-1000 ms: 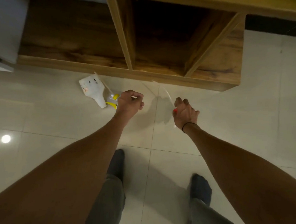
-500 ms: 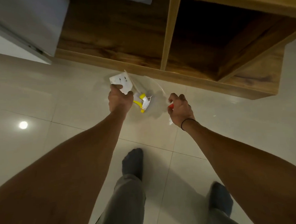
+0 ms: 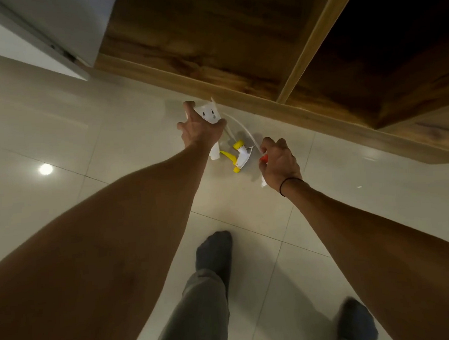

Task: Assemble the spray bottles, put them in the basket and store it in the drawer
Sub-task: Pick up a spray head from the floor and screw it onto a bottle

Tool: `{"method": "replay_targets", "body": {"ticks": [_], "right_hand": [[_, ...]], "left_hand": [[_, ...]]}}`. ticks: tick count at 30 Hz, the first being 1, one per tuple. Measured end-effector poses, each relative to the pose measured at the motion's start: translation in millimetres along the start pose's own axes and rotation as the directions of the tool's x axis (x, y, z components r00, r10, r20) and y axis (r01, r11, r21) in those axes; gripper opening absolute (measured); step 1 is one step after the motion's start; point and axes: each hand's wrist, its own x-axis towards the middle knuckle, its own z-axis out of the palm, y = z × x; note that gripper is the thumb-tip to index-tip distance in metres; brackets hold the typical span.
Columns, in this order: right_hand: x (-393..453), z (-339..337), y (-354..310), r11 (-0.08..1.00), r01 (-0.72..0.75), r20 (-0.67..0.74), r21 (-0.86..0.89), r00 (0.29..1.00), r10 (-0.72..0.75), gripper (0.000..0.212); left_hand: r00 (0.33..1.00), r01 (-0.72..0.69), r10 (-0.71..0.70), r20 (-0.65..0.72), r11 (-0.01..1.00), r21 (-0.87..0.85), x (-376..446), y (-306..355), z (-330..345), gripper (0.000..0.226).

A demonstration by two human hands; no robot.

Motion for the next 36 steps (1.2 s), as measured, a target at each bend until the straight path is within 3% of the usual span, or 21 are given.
{"method": "replay_targets", "body": {"ticks": [8,11,15,22,27,31,36], "right_hand": [[0.9,5.0,-2.7,1.000,0.016,0.025,0.009,1.000,-0.016,0.021],[-7.5,-5.8,-0.1,0.999,0.028,-0.003,0.027,1.000,-0.028,0.022],[-30.4,-35.1,-3.7,0.991,0.089,-0.049,0.101,0.995,-0.084,0.029],[-92.2,-117.4,-44.6,0.974,0.197,-0.075,0.114,0.979,-0.189,0.042],[-151.6,-188.3,-80.7,0.964,0.242,-0.080,0.108,0.969,-0.234,0.056],[-196.5,-242.7,-99.8,0.957,0.275,-0.091,0.092,0.959,-0.267,0.061],[-233.5,-301.8,-111.1,0.963,0.262,-0.098,0.071,0.962,-0.254,0.060]], "left_hand": [[0.999,0.028,-0.031,-0.041,0.997,-0.071,4.4,2.5,10.0,0.075],[0.987,0.132,-0.146,-0.072,0.976,-0.172,-0.9,1.4,-1.0,0.072],[0.945,0.276,-0.320,-0.067,0.892,-0.357,-22.5,4.5,-39.3,0.077],[0.908,0.366,-0.418,0.029,0.760,-0.538,-96.1,40.3,-123.4,0.081],[0.850,0.432,-0.511,0.130,0.533,-0.728,-172.6,69.2,-176.3,0.081],[0.805,0.490,-0.552,0.219,0.410,-0.769,-224.0,89.0,-201.6,0.084],[0.799,0.505,-0.545,0.255,0.377,-0.777,-270.7,125.1,-219.1,0.083]]}}
